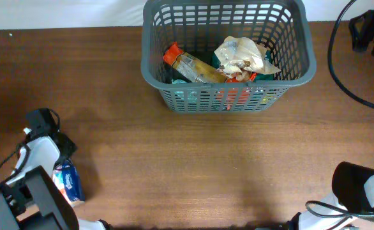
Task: Pack container
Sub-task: 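Grasp the blue-and-orange snack box with the left gripper, then lift the snack box over the basket and release it inside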
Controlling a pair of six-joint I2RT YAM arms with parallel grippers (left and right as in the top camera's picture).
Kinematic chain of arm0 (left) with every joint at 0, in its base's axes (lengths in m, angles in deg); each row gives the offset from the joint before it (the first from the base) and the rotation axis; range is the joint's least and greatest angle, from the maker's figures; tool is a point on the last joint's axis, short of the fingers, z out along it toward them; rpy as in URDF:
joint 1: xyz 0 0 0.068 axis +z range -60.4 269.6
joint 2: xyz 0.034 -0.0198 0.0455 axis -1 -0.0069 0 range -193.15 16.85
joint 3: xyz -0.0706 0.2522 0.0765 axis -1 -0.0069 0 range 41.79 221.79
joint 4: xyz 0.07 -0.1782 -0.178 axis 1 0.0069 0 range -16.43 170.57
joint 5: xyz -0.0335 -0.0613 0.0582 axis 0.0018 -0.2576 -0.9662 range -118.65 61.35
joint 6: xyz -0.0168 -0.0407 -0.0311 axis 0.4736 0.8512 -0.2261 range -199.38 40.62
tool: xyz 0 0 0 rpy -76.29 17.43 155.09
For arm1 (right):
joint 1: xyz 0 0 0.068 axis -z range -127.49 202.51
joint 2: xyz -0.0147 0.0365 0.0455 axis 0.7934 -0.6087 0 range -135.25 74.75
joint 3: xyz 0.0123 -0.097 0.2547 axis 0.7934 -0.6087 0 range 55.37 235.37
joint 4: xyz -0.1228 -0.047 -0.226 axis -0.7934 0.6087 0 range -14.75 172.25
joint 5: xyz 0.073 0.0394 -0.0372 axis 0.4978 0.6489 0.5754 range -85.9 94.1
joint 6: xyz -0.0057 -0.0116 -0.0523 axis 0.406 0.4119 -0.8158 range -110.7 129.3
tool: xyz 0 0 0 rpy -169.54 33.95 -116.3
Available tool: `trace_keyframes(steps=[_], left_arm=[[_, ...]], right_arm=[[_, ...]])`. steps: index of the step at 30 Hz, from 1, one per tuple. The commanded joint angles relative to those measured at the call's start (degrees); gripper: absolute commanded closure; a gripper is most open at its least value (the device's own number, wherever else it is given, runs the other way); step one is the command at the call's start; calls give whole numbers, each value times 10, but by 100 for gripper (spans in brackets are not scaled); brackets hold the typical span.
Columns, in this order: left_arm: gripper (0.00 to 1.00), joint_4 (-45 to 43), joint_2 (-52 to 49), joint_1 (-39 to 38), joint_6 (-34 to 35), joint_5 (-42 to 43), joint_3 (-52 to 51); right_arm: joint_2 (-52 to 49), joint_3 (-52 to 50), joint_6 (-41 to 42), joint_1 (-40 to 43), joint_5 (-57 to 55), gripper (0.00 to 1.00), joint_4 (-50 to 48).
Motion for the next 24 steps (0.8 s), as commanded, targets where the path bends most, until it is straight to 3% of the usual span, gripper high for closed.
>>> trace_keyframes(steps=[1, 6, 12, 17, 24], left_arm=[[98, -36, -27, 1, -15, 65, -39], [98, -73, -19, 0, -25, 164, 0], [98, -118, -6, -51, -69, 272, 176], [99, -155, -6, -155, -115, 280, 353], [99, -217, -7, -326, -272, 263, 545]], right_arm=[[-2, -2, 4, 2, 5, 1, -1], [-2, -2, 5, 2, 5, 1, -2], [-2, -2, 5, 2, 5, 1, -5], [-2, -2, 5, 2, 5, 1, -4], [-2, -2, 5, 1, 5, 1, 0]])
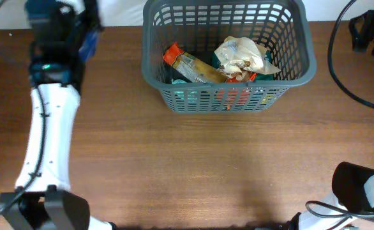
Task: Pack container
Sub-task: 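Lift the snack box over the basket and release it inside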
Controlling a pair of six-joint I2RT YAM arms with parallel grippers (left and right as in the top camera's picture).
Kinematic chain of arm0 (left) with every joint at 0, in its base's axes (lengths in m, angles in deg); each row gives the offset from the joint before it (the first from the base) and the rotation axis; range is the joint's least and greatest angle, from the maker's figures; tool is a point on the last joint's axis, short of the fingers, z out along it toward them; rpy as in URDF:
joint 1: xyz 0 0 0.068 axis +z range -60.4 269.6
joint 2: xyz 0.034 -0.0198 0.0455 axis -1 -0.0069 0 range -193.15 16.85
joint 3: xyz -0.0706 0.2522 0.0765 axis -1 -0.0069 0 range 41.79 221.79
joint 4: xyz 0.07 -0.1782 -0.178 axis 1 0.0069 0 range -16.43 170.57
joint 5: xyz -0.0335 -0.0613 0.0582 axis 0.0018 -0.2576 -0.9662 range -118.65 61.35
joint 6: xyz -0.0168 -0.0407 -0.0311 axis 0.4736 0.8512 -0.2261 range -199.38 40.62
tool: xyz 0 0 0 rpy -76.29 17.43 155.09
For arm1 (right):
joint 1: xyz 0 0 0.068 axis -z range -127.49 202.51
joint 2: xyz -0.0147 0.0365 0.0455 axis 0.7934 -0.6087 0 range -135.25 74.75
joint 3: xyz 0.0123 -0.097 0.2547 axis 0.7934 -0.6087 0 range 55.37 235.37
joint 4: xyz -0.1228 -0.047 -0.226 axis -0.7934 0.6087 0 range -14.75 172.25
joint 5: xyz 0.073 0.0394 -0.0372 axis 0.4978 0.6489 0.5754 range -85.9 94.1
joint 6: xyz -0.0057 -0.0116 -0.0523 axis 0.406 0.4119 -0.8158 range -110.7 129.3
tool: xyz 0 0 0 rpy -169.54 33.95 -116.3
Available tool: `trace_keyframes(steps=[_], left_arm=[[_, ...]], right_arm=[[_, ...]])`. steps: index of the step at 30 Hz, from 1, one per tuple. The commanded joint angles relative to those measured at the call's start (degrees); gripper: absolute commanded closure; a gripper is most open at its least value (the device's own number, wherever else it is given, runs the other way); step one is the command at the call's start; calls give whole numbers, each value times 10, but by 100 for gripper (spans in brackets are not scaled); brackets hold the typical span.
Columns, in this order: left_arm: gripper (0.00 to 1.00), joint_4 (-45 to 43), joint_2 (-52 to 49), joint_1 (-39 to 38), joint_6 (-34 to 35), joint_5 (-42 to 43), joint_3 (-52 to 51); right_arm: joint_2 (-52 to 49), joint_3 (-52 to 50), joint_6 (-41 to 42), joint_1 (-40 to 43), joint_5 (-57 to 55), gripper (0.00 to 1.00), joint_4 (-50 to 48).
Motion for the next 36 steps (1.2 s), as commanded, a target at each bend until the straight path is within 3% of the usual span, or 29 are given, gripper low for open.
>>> trace_keyframes(steps=[1, 10, 16, 23, 24, 26, 27, 29, 36], left_arm=[[98, -14, 9, -78, -117, 25, 82], [98, 0, -54, -217, -132, 246, 100], [98, 97, -153, -252, -165, 257, 100], [98, 144, -219, -245, -174, 250, 100], [94, 152, -221, -243, -174, 247, 100], [64, 167, -222, -241, -173, 228, 100], [30, 170, -220, -241, -173, 220, 101], [1, 170, -215, -242, -173, 211, 108], [1, 172, -182, -242, -173, 185, 189]], right_arm=[[-2, -2, 5, 1, 5, 1, -1], [-2, -2, 5, 2, 5, 1, 2], [-2, -2, 5, 2, 5, 1, 10], [-2, -3, 5, 2, 5, 1, 9], [-2, -2, 5, 2, 5, 1, 8], [-2, -3, 5, 2, 5, 1, 6], [-2, -3, 5, 2, 5, 1, 4], [-2, -3, 5, 2, 5, 1, -1], [-2, -2, 4, 2, 5, 1, -3]])
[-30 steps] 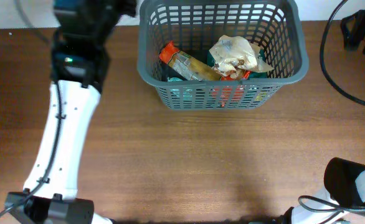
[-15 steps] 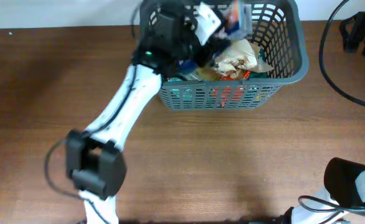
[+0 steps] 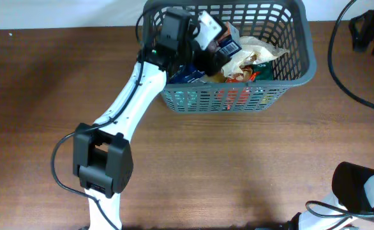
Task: Pack container
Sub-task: 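Lift the snack box over the basket and release it inside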
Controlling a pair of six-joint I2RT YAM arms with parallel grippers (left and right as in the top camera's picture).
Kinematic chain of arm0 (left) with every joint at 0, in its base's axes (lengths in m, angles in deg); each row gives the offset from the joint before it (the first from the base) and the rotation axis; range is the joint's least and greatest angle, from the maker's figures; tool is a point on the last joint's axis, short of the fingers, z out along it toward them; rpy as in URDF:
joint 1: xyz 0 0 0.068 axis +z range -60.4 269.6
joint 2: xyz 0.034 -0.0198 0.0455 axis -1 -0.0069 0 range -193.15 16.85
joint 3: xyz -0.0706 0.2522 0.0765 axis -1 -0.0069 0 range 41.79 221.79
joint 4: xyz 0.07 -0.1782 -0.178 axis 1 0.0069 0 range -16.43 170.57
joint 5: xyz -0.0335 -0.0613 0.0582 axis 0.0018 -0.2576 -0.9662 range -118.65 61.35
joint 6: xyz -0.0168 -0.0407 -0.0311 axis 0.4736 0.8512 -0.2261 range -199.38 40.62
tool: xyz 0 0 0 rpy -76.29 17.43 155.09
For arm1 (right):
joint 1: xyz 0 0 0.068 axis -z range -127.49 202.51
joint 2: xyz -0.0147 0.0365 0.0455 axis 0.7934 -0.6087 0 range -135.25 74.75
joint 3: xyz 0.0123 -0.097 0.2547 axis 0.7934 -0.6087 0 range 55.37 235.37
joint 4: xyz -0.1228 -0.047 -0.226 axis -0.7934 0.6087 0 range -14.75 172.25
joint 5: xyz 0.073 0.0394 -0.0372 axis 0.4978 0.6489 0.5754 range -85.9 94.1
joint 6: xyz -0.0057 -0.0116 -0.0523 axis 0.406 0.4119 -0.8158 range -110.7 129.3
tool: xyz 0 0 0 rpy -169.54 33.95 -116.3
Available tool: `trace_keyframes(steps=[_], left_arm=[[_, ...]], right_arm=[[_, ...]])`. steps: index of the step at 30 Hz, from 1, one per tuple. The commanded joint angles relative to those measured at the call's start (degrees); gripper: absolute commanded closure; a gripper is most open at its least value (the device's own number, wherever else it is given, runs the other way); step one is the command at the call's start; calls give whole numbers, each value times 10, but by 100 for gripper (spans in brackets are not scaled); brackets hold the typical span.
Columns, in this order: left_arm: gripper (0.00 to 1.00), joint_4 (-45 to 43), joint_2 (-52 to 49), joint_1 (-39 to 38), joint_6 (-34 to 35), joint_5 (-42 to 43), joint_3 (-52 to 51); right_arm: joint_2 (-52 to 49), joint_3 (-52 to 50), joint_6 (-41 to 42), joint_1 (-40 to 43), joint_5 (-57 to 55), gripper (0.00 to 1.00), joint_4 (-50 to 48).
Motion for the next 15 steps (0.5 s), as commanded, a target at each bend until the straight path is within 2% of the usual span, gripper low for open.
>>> trace_keyframes(steps=[1, 3, 6, 8, 9, 10, 15], left_arm=[[1, -1, 58, 1, -9, -13, 64], [1, -2, 75, 1, -9, -13, 91], [1, -2, 126, 9, -9, -64, 139], [1, -2, 158, 21, -4, -135, 149], [1, 5, 192, 40, 15, -224, 149], [1, 17, 207, 54, 29, -271, 149], [1, 120, 238, 136, 102, -384, 149]], right_arm=[[-2, -2, 5, 2, 5, 1, -2], [-2, -3, 5, 2, 3, 1, -2], [2, -2, 3, 4, -3, 1, -2], [9, -2, 3, 10, -7, 1, -1], [22, -2, 3, 18, -25, 1, 5], [31, -2, 3, 23, -34, 1, 12], [96, -3, 2, 28, -57, 1, 15]])
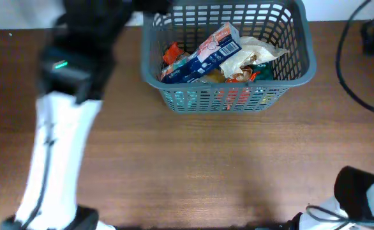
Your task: Pack container
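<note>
A grey plastic basket (174, 96) stands at the back middle of the table. A blue and white packet (203, 54) lies aslant on top of its contents, over an orange-capped bottle (171, 52) and a crumpled pale wrapper (254, 54). My left arm (69, 83) is motion-blurred at the left, reaching up toward the basket's back left corner. Its gripper (142, 9) is a dark blur at the top edge, apart from the packet. The right gripper is out of view; only that arm's base (359, 198) shows at the bottom right.
The brown wooden table (206, 166) spreads in front of the basket. A black cable (346, 70) and a black fixture sit at the back right. A white surface borders the table's far edge.
The left gripper was over the basket holding the blue packet. Now the packet lies in the basket and the arm has swung back to the left, its gripper off the basket's back left corner.
The blue packet lay at the table's front left beside the left gripper. Then the left arm held it high at the back left. Then it was over the basket with the packet. Now the packet rests in the basket, let go.
</note>
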Controlling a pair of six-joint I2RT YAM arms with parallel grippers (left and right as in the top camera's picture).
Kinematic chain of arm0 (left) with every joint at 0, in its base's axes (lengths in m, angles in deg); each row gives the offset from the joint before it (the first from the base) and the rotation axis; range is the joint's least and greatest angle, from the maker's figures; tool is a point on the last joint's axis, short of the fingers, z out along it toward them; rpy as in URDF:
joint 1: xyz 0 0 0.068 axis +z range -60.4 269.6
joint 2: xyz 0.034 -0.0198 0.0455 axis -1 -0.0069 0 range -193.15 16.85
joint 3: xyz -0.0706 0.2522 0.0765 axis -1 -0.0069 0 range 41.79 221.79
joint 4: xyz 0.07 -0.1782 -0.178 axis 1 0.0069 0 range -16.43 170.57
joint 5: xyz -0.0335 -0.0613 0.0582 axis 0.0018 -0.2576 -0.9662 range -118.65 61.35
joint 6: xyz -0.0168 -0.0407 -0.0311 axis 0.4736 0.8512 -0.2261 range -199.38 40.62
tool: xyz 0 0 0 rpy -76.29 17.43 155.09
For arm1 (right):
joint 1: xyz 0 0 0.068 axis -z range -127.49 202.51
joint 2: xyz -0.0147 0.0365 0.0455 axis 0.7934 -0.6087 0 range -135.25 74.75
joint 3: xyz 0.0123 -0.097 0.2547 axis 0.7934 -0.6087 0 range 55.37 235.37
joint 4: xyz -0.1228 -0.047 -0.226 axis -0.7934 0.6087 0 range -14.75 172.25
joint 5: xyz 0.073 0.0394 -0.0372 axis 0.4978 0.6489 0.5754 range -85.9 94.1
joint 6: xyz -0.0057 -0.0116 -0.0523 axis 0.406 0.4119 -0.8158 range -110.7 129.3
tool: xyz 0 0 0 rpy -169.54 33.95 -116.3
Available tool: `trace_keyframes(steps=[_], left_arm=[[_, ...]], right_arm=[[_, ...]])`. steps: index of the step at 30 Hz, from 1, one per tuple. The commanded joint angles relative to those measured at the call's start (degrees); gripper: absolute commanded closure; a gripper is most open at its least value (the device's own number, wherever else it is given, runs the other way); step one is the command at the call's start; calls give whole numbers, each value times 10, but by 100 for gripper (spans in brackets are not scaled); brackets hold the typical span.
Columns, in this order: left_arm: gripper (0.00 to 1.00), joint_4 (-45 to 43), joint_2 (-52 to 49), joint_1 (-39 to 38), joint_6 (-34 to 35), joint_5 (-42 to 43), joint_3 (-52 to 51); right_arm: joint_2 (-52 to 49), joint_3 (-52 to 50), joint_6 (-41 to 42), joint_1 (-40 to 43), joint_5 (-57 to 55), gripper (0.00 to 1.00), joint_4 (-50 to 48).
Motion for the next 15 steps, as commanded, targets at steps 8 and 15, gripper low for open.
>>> trace_keyframes(steps=[8, 15], left_arm=[[1, 142, 3, 181, 148, -140, -14], [1, 139, 3, 249, 149, -140, -15]], right_arm=[[256, -84, 3, 4, -88, 1, 4], [477, -306, 5, 4, -102, 1, 4]])
